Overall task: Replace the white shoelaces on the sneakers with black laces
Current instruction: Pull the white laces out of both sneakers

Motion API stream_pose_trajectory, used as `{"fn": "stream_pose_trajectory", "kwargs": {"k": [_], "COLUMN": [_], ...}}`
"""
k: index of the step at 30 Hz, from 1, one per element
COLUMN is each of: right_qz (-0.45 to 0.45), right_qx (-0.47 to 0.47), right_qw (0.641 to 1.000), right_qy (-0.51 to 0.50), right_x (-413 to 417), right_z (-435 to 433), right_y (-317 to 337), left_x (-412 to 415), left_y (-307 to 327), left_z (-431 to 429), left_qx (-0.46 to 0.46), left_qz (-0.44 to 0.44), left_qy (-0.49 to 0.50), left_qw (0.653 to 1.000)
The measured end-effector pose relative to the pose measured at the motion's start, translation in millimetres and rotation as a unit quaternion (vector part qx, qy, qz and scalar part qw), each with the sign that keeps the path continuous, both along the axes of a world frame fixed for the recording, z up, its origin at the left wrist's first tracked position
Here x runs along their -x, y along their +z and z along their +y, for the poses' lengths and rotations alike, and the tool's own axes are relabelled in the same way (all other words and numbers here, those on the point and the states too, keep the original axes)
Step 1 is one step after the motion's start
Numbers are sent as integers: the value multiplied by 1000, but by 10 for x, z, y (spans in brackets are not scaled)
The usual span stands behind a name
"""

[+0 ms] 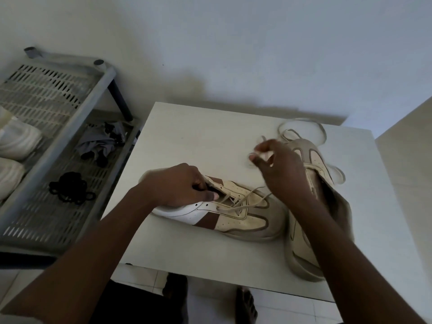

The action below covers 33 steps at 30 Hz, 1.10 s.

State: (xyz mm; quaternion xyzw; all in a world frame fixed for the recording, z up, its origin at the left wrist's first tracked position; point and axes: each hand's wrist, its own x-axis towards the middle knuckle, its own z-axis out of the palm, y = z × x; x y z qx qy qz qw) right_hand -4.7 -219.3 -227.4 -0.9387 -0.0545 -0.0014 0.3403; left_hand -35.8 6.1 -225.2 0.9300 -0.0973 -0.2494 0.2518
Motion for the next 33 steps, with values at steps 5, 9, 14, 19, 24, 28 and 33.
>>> {"fn": "stream_pose_trajectory", "kwargs": {"k": [5,9,14,19,24,28,33], "right_qz": [201,161,104,175,252,147,62], "right_qx": [118,189,234,109,33,25,72], "right_qw": [960,959,959,967,939,968,957], "right_qy": [155,134,122,150,231,202,274], "right_x": [174,216,276,190,120,109,155], "right_z": [221,257,298,173,-19,-18,133], "right_y": [-1,-8,-50,-57,-25,-19,-97], "left_x": [0,-18,-51,-56,-43,-80,-67], "left_y": [10,6,-125,-118,-147,-171,-116], "left_z": [-61,-80,-97,-113,-120,-98,-93], "left_qx": [-34,19,64,95,111,107,124], "left_qz": [-145,-278,-260,-216,-237,-252,-249], "left_qy": [-12,-46,-108,-49,-30,-31,-39], "left_qw": [989,959,957,970,965,961,960]}}
